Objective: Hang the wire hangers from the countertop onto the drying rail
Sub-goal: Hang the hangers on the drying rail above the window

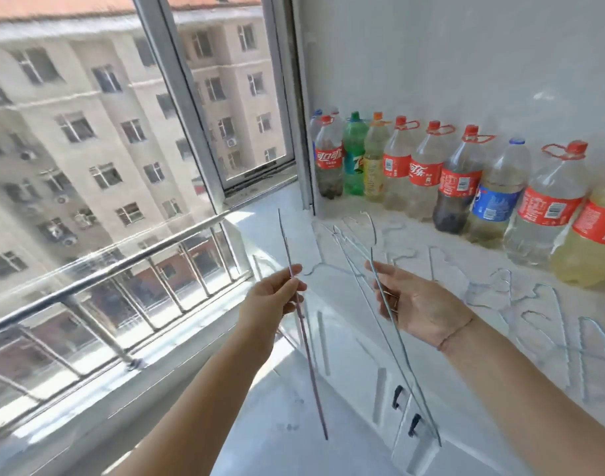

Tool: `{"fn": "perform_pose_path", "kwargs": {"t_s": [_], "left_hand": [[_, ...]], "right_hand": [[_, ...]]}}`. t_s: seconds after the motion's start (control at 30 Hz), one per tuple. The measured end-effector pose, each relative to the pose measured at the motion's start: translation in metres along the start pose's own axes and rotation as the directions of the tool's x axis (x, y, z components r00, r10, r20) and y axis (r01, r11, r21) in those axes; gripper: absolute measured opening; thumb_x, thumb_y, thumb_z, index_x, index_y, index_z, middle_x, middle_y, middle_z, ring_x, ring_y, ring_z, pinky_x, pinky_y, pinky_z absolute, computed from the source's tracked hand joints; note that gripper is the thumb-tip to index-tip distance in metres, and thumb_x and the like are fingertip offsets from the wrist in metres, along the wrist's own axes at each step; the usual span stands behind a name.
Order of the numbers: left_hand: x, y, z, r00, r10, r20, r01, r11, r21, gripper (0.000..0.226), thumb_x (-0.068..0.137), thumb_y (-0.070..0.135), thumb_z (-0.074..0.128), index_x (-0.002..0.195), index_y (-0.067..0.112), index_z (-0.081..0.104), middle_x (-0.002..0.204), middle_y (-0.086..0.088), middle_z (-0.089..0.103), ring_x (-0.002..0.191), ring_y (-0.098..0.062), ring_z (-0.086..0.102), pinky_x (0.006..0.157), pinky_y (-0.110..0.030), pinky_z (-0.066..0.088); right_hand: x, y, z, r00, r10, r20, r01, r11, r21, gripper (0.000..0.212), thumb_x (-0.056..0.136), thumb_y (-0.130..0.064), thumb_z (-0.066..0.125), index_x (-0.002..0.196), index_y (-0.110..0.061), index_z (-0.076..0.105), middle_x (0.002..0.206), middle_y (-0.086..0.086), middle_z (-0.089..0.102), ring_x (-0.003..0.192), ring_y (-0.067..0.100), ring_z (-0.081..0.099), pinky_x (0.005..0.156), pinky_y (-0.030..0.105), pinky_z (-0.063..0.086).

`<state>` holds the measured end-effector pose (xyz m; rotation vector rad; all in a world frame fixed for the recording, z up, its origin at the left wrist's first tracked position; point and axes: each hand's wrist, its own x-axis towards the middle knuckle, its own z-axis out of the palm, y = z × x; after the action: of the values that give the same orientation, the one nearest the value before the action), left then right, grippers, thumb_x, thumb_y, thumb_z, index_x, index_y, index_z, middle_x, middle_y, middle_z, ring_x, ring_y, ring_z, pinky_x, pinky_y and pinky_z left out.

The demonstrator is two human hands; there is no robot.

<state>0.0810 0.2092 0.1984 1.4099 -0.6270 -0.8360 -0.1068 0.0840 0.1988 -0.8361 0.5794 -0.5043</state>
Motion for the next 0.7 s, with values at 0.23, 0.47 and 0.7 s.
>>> {"fn": "perform_pose_path", "kwargs": {"t_s": [0.23, 0.47, 0.7], "left_hand": [[-0.089, 0.051, -0.112, 0.978, 0.089, -0.186, -0.098, 0.994, -0.043, 0.019, 0.092, 0.001, 0.052, 0.097, 0.01, 0.068, 0.065, 0.003, 0.064, 0.055, -0.005, 0.054, 0.061, -0.017, 0.044], [-0.198, 0.106, -0.227, 0.916, 0.139, -0.376, -0.192, 0.976, -0.107, 0.02, 0.089, -0.003, 0.053, 0.083, 0.005, 0.071, 0.066, -0.005, 0.061, 0.06, -0.012, 0.051, 0.06, -0.018, 0.044], [-0.299, 0.159, -0.333, 0.856, 0.16, -0.492, -0.221, 0.973, -0.067, 0.017, 0.089, 0.002, 0.056, 0.094, 0.006, 0.072, 0.07, -0.004, 0.068, 0.068, -0.012, 0.059, 0.065, -0.021, 0.049]], "right_hand": [[-0.013, 0.04, 0.129, 0.963, 0.094, 0.253, -0.079, 0.994, -0.068, 0.032, 0.083, -0.006, 0.055, 0.113, -0.008, 0.063, 0.069, 0.002, 0.052, 0.058, 0.01, 0.046, 0.049, 0.017, 0.043], [-0.047, 0.084, 0.268, 0.87, 0.15, 0.47, -0.117, 0.988, -0.098, 0.05, 0.062, -0.011, 0.077, 0.111, -0.008, 0.066, 0.069, 0.001, 0.051, 0.054, 0.009, 0.045, 0.045, 0.018, 0.037], [-0.078, 0.116, 0.408, 0.737, 0.142, 0.661, -0.099, 0.99, -0.102, 0.085, 0.03, -0.014, 0.094, 0.11, -0.005, 0.067, 0.067, 0.001, 0.051, 0.055, 0.01, 0.047, 0.045, 0.019, 0.042]]}}
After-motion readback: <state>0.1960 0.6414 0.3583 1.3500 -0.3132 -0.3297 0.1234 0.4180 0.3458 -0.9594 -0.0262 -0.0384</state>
